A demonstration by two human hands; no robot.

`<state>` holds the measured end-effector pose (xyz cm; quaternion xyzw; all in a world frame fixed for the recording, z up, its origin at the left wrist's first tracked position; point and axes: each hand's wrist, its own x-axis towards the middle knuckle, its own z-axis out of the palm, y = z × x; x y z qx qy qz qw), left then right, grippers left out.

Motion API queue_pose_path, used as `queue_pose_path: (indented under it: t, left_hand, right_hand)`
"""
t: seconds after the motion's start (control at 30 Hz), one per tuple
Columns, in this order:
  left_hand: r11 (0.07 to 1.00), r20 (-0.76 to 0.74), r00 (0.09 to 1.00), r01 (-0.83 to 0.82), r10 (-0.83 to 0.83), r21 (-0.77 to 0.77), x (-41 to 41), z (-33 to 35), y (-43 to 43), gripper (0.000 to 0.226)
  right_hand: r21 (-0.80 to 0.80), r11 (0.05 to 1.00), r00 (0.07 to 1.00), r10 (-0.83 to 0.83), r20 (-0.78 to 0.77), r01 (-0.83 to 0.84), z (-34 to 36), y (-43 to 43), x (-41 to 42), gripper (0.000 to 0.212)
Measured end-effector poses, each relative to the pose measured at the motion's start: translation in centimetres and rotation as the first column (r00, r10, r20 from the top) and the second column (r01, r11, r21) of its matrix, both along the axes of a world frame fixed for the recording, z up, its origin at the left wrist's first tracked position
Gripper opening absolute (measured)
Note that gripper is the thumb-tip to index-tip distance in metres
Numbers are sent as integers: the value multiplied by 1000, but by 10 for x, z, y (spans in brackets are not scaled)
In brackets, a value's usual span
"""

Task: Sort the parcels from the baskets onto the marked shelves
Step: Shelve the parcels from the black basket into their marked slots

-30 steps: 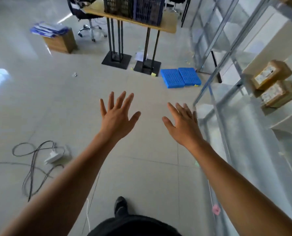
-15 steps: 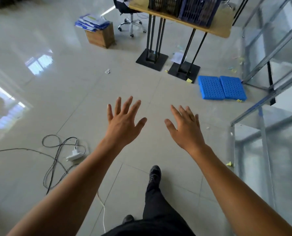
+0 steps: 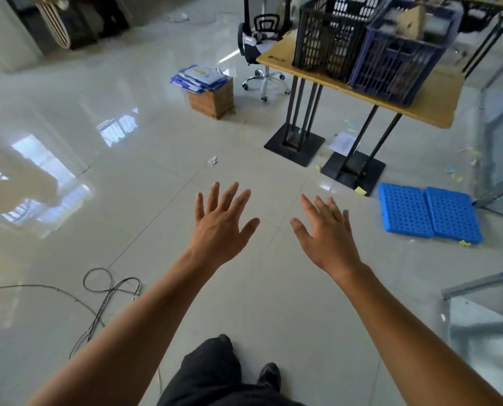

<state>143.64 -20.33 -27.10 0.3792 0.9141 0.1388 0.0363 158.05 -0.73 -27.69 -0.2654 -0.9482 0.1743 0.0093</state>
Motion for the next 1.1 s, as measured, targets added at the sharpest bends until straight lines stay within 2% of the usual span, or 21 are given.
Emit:
queue_pose_path:
  t: [0.23, 0.57, 0.83, 1.1]
  left_hand:
    - [999, 25, 1000, -9, 8, 39, -130, -21, 64, 68]
    - [996, 82, 994, 62, -68, 71, -308, -19, 155, 71]
    - [988, 81, 985, 145, -149, 62, -395, -26, 253, 71]
    - [975, 33, 974, 224, -223, -15, -476, -17, 395, 73]
  right_hand:
    - [14, 1000, 1000, 12, 16, -12, -17, 64, -114, 69]
    - [41, 996, 996, -83, 34, 82, 0, 138, -277, 65]
    - [21, 987, 986, -163, 39, 162, -13, 217, -350, 66]
    - [-37, 971, 971, -237, -37, 235, -30, 347, -432, 68]
